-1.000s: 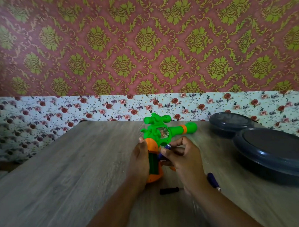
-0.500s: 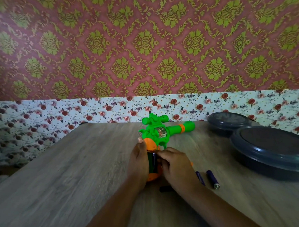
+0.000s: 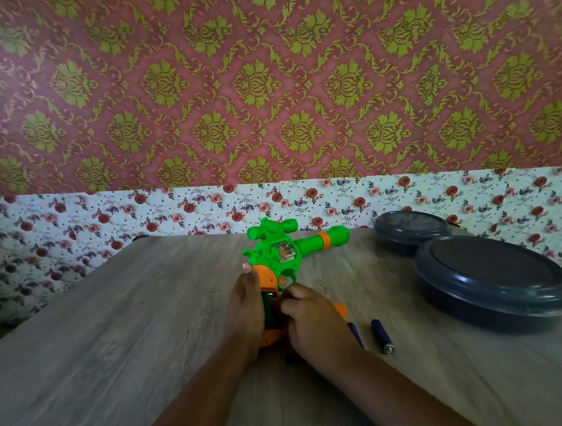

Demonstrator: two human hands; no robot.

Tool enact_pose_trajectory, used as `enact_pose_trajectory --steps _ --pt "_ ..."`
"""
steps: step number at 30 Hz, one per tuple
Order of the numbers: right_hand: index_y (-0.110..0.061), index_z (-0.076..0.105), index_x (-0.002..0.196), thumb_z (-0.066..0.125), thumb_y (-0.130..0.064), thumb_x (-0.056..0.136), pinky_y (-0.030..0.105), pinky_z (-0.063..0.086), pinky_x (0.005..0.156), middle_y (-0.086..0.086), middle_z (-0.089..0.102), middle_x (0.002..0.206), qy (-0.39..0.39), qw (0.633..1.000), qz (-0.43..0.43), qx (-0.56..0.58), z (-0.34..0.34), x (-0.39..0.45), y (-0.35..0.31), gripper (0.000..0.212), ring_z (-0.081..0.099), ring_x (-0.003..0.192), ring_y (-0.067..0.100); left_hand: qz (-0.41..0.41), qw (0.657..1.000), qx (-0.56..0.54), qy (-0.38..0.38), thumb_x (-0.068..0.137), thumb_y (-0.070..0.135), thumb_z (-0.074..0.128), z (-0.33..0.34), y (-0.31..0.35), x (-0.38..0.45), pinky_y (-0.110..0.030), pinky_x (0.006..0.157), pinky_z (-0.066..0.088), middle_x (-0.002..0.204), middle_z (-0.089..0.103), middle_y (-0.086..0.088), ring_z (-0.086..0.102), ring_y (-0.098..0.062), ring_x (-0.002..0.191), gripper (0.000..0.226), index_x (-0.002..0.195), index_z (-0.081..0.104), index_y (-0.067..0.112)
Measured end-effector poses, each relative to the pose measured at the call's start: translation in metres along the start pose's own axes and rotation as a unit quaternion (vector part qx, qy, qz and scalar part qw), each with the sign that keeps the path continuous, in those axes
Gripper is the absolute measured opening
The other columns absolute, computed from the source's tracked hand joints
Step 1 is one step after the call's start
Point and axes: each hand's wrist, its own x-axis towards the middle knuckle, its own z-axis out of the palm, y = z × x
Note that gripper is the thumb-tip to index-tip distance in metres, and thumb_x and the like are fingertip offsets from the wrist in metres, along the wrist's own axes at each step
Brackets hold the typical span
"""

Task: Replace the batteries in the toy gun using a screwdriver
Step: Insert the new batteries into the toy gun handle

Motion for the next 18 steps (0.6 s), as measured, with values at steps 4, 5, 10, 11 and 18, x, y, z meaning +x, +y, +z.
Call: enact_pose_trajectory --steps 4,5,10,11,18 --pt "-0.007 0.067 0.095 0.042 -0.015 0.086 0.031 0.045 0.08 0.01 0.059 0.105 0.025 1.0 -0.012 0.004 -0.016 0.005 0.005 0.028 0.055 0.099 0.025 -0.007 1.0 0.003 0.0 0.098 0.051 0.016 0.0 0.0 0.001 -0.018 0.049 0.044 0.083 0.063 -0.005 0.063 -0.011 0.064 0.054 0.111 0.056 0.017" --pt "-0.011 0.068 0.098 0.045 -0.017 0.088 0.028 0.044 0.079 0.006 0.06 0.103 0.04 0.999 -0.005 -0.002 -0.024 0.007 0.01 0.026 0.055 0.096 0.021 -0.02 1.0 -0.012 -0.01 0.098 0.052 0.017 0.001 0.0 0.001 -0.017 0.043 0.046 0.077 0.062 -0.007 0.063 -0.01 0.053 0.057 0.107 0.056 0.011" --pt "-0.02 0.07 0.091 0.057 -0.023 0.088 0.032 0.052 0.079 -0.002 0.069 0.095 0.022 0.992 0.115 -0.04 -0.07 -0.003 0.048 0.013 0.061 0.083 0.012 -0.054 0.998 -0.025 -0.019 0.079 0.073 0.014 0.0 -0.007 0.009 -0.028 0.06 0.056 0.094 0.068 -0.019 0.069 -0.023 0.07 0.09 0.125 0.054 0.007" --pt "-0.021 0.07 0.09 0.059 -0.023 0.086 0.033 0.052 0.079 -0.002 0.069 0.094 -0.008 0.988 0.143 -0.051 -0.076 -0.007 0.055 0.012 0.062 0.082 0.011 -0.058 0.998 -0.018 -0.013 0.075 0.075 0.013 0.0 -0.009 0.01 -0.031 0.067 0.057 0.098 0.068 -0.019 0.069 -0.026 0.076 0.094 0.131 0.051 0.01" --pt "-0.009 0.068 0.078 0.074 -0.028 0.076 0.03 0.05 0.066 0.006 0.07 0.083 -0.196 0.948 0.251 -0.026 -0.094 -0.018 0.076 0.02 0.064 0.072 0.017 -0.065 0.997 -0.032 -0.029 0.073 0.073 0.014 -0.002 -0.008 0.011 -0.027 0.055 0.054 0.082 0.069 -0.015 0.068 -0.019 0.059 0.095 0.142 0.04 0.012"
